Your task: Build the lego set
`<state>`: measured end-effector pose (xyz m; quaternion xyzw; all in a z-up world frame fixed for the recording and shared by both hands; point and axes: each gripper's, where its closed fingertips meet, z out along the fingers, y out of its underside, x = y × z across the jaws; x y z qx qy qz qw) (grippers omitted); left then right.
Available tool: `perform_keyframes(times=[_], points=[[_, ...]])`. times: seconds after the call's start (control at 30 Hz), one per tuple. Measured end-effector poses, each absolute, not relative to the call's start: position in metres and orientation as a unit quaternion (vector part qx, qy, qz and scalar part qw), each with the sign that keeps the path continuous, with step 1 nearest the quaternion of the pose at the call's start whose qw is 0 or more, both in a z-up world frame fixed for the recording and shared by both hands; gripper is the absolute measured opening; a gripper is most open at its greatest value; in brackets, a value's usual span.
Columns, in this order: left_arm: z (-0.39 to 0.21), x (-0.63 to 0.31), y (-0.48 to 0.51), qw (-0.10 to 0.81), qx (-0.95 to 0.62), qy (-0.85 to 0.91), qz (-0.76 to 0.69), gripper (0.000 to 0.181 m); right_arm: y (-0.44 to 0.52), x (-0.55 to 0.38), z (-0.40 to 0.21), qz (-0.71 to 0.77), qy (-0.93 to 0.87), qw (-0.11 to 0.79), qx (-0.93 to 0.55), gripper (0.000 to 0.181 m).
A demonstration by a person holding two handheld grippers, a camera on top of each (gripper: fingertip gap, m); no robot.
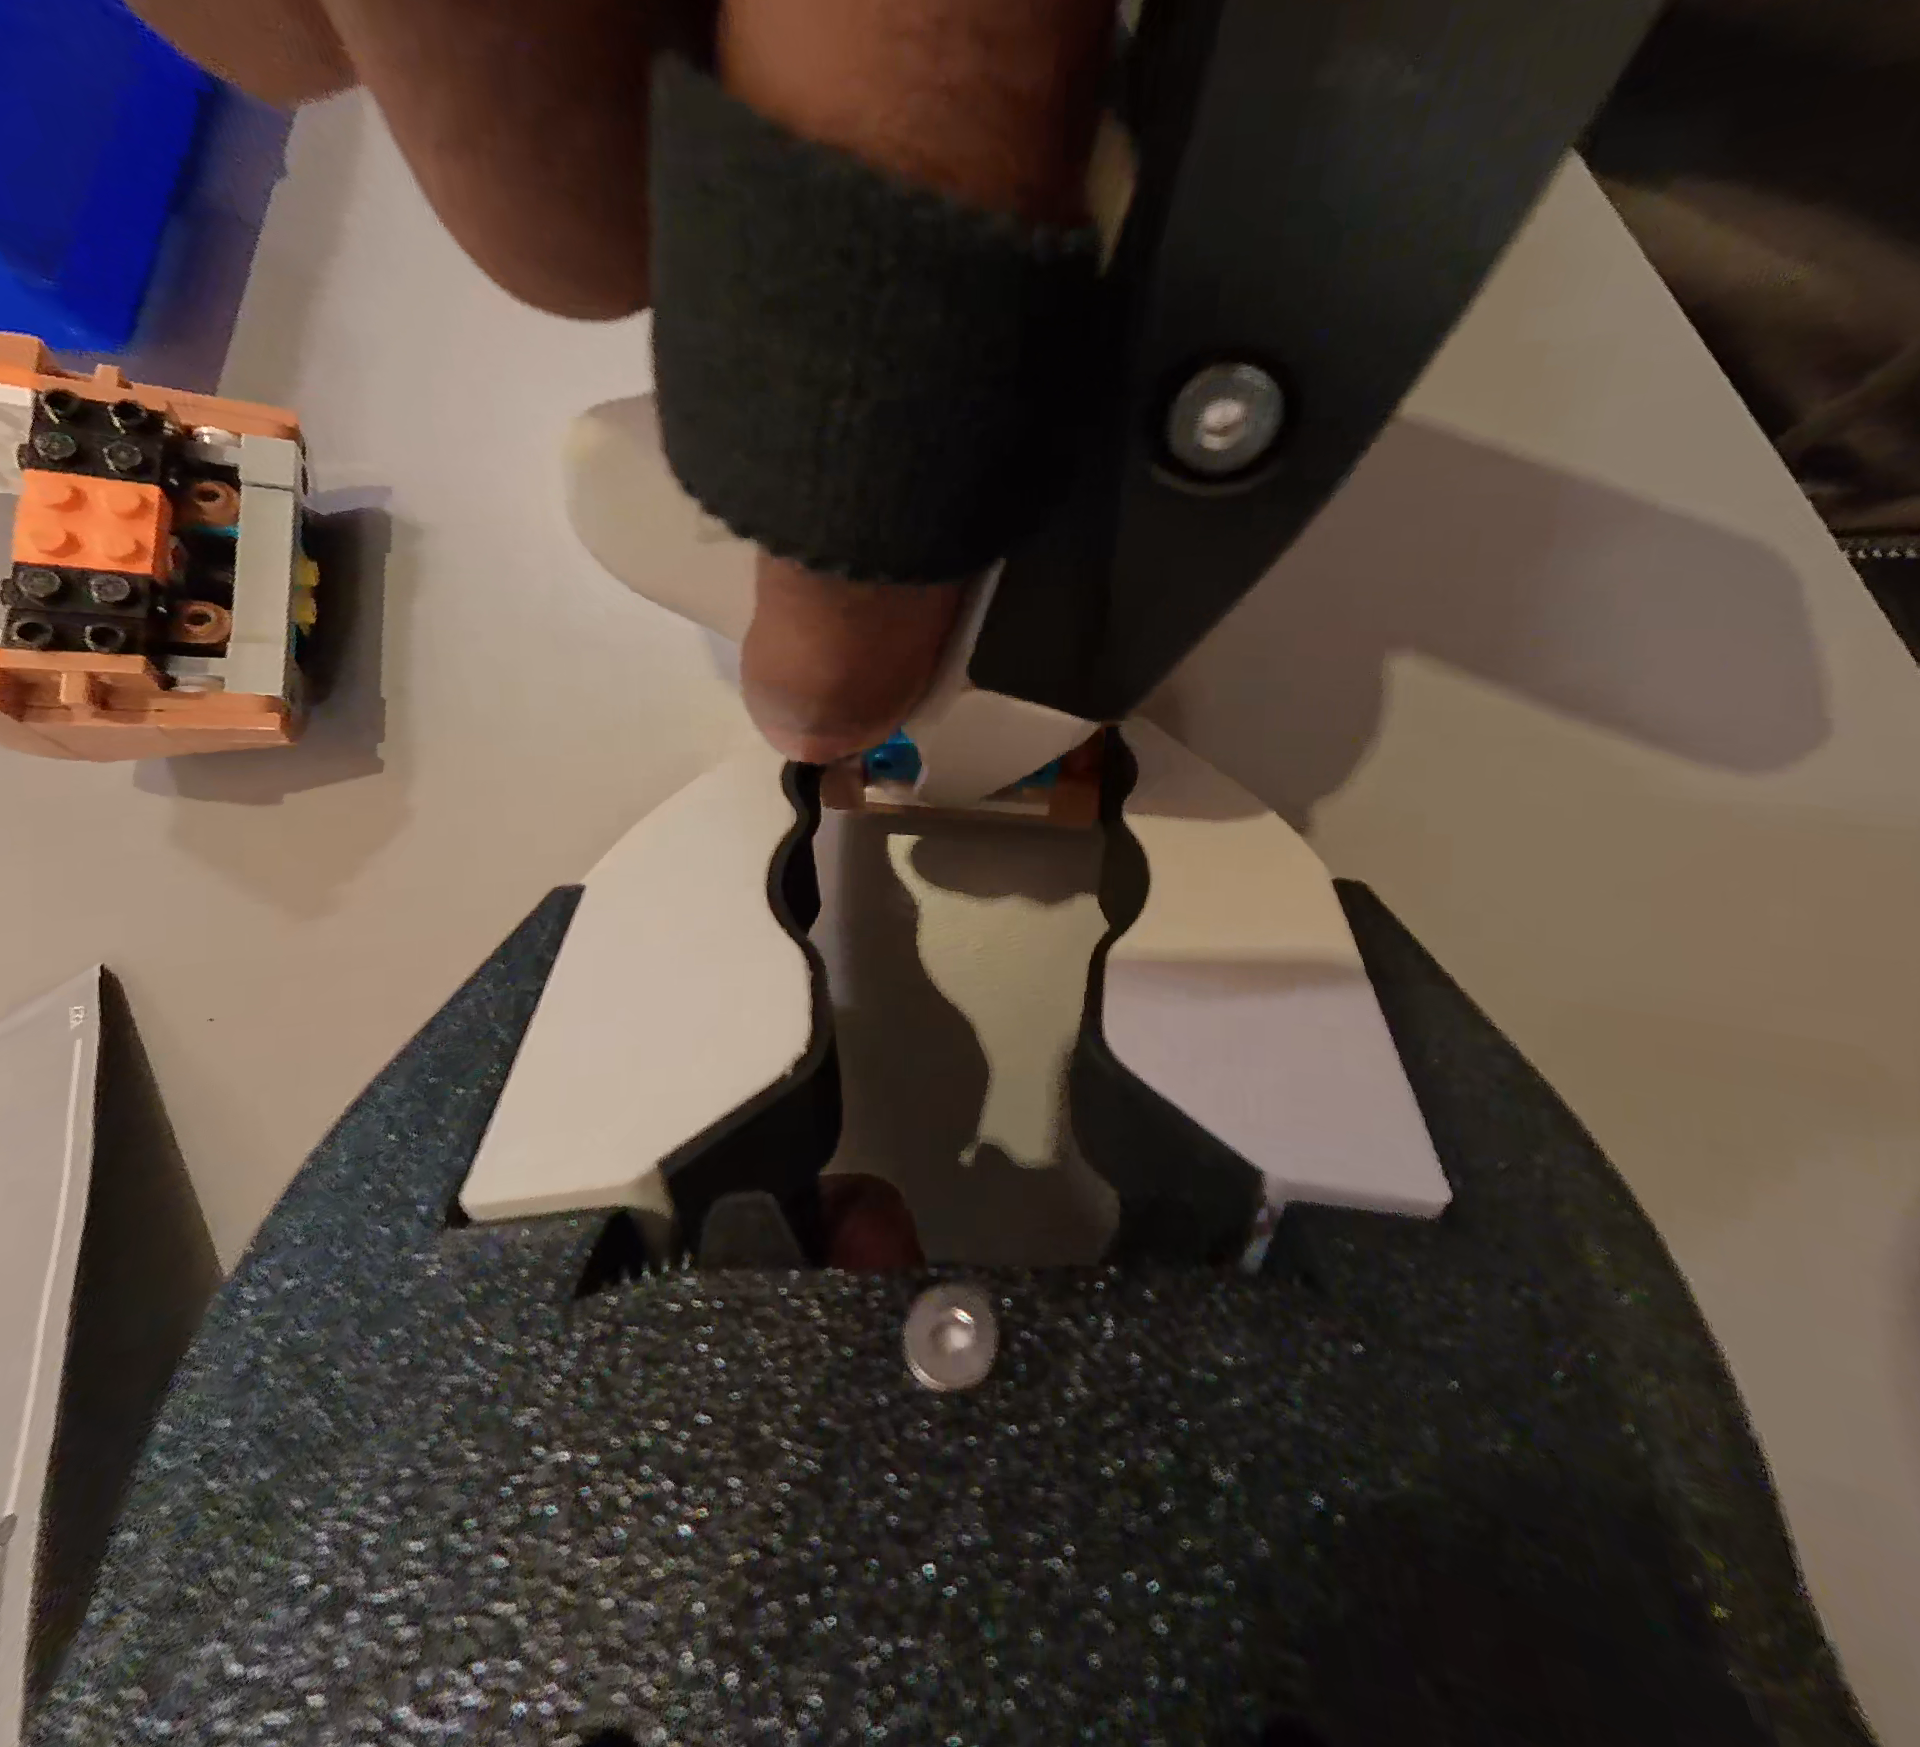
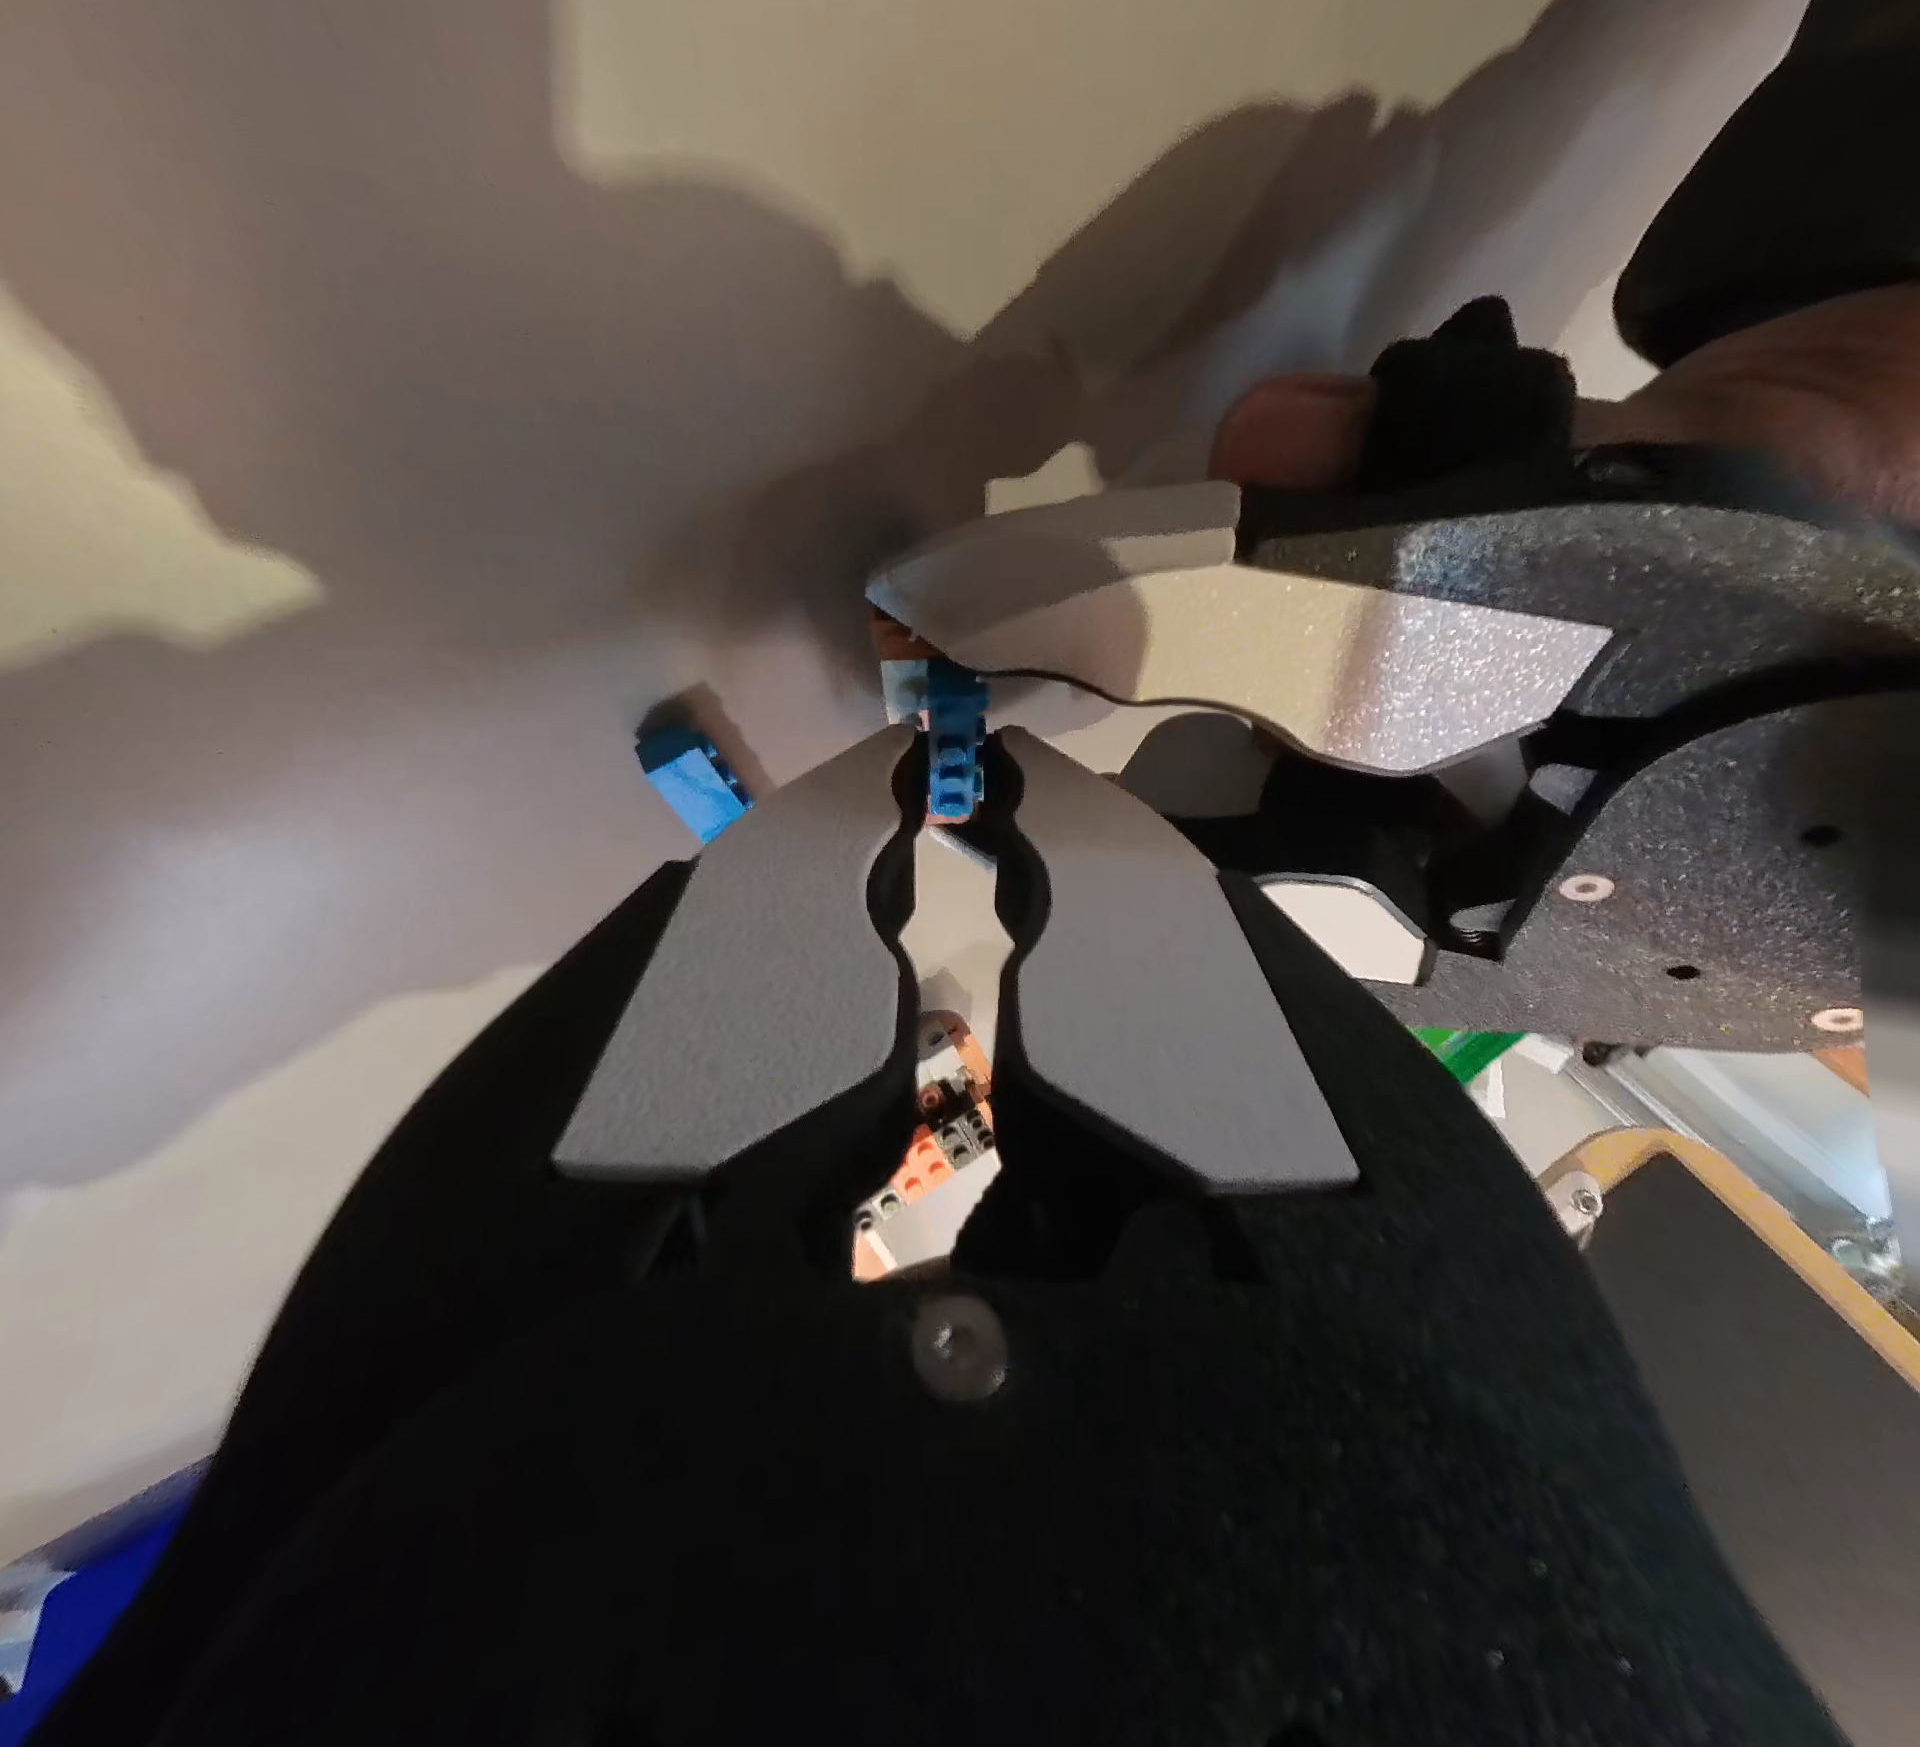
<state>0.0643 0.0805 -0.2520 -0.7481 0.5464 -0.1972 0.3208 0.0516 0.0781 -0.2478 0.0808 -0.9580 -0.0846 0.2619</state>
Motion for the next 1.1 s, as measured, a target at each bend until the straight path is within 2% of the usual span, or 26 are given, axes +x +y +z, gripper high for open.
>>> perform_keyframes(times=[1.1], points=[[-0.245, 0.056, 0.096, 0.348, -0.77, 0.5, -0.188, 0.052, 0.097, 0.044, -0.24, -0.215, -0.914, 0.338, 0.071, 0.01]])
